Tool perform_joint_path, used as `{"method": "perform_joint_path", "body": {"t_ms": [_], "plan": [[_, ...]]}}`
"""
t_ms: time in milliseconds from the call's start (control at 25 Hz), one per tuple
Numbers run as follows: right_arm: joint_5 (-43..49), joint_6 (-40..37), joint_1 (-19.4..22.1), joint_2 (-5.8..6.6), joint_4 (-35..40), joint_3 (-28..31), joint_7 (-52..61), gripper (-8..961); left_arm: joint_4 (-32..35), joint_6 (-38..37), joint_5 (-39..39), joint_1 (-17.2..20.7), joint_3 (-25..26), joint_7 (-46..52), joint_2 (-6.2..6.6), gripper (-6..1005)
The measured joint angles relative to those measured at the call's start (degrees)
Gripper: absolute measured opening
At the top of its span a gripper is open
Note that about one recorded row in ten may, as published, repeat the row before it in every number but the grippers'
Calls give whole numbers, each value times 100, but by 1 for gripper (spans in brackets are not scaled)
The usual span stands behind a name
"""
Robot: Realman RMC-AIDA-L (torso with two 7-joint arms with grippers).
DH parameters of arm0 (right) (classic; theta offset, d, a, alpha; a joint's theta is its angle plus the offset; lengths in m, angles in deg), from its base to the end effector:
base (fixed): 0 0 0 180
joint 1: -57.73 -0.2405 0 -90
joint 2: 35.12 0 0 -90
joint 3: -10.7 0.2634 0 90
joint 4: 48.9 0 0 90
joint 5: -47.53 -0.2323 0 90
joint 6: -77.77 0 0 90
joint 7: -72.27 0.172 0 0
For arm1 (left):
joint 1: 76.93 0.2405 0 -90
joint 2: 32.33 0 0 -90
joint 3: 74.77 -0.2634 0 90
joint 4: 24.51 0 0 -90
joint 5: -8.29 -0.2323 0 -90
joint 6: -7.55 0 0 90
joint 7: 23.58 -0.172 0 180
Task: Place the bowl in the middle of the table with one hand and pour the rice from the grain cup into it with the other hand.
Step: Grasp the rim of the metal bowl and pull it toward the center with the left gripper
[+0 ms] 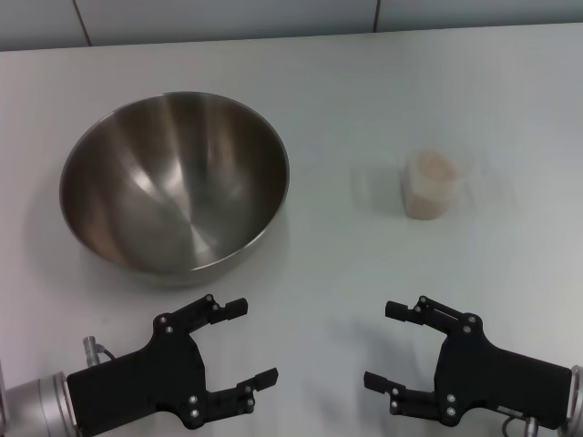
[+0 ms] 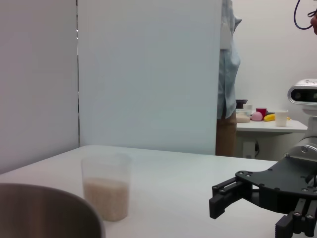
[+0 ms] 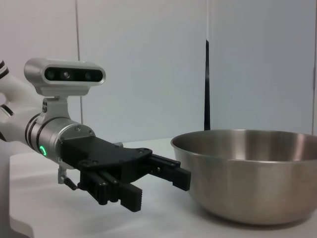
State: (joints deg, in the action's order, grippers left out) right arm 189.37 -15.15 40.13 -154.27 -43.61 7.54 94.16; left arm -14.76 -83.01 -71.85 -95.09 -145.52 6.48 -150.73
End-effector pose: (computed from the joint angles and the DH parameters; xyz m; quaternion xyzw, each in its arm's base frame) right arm 0.3293 0.2090 -0.1067 -0.9250 0.0870 0.3087 0.2039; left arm -0.3064 0.2269 -0.1115 -0.9327 -0.0751 -0.3216 0.1447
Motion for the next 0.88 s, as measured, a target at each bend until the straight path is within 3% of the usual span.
{"method": "perform_joint_path", "body": {"t_ms": [280, 360, 400, 600, 720, 880], "plan": [[0, -6, -17, -1, 10, 12, 0, 829, 22, -567, 41, 97, 283, -194, 4, 832], [0, 8, -24, -2, 0, 19, 0, 829, 64, -863, 44, 123, 828, -159, -3, 832], [0, 21, -28, -2, -7, 20, 0, 829, 64, -863, 44, 123, 828, -159, -3, 833], [0, 46, -29, -3, -19, 16, 0, 829, 252, -793, 46, 12, 1895, 682, 15, 833], [0, 48, -30, -3, -20, 24, 0, 829, 864, -438, 50, -38, 2274, 1616, 16, 833], [5, 51, -70, -11, -20, 7, 0, 828, 2125, 466, 31, -82, 2308, 3095, -17, 833]]}}
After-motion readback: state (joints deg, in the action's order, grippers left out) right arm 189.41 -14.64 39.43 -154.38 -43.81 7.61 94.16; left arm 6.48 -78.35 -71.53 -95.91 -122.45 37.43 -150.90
